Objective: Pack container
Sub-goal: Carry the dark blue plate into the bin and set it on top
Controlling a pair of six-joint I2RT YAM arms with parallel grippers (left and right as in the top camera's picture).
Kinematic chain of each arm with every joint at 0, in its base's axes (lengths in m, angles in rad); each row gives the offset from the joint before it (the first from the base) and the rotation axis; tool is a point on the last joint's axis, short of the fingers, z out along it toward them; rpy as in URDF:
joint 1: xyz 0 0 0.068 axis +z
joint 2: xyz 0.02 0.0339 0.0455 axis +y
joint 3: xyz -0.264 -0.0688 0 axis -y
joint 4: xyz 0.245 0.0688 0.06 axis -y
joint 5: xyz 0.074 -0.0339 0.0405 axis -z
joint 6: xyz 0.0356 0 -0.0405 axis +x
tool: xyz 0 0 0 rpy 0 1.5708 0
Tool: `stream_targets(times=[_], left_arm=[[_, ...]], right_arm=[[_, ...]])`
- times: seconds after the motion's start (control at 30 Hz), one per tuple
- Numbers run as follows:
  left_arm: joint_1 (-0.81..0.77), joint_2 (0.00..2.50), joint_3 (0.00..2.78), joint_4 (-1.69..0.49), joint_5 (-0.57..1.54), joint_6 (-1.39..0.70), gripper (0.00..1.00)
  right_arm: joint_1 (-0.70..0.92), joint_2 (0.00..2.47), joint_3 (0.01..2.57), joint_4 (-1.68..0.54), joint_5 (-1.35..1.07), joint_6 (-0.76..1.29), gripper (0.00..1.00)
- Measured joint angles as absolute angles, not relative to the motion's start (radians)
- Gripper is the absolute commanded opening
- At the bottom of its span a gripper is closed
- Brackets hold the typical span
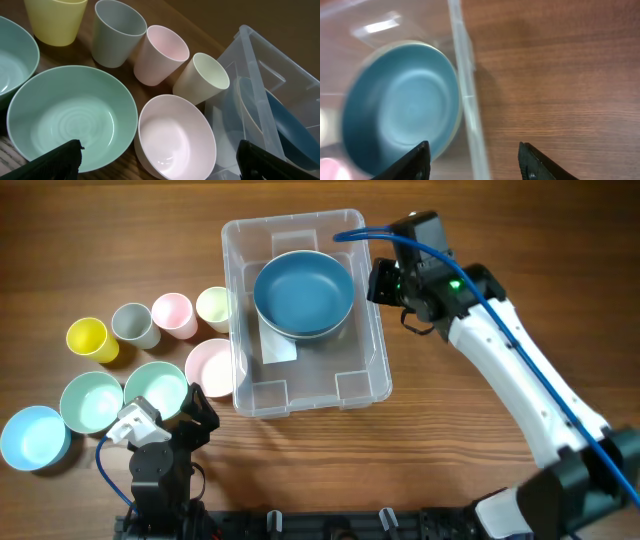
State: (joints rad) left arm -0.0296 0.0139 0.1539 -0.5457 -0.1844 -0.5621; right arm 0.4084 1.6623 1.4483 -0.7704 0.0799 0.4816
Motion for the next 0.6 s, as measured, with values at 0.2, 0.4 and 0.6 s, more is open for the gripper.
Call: stream_targets(times=[0.2,0.4,0.6], left_arm=[[-0.03,0.014,0.154,-0.546,-0.184,-0.562,1.0],[-0.03,0.014,0.154,-0.546,-0.184,-0.562,1.0],[-0.03,0.014,0.154,-0.546,-0.184,-0.562,1.0]], right_arm=[[0.398,1.804,1.448,-0.781,0.018,0.398,0.49],[0.393,1.818,1.448,-0.88,0.002,0.424,0.26],[0.347,1.818,1.448,-0.999,0.001,0.523,0.16]])
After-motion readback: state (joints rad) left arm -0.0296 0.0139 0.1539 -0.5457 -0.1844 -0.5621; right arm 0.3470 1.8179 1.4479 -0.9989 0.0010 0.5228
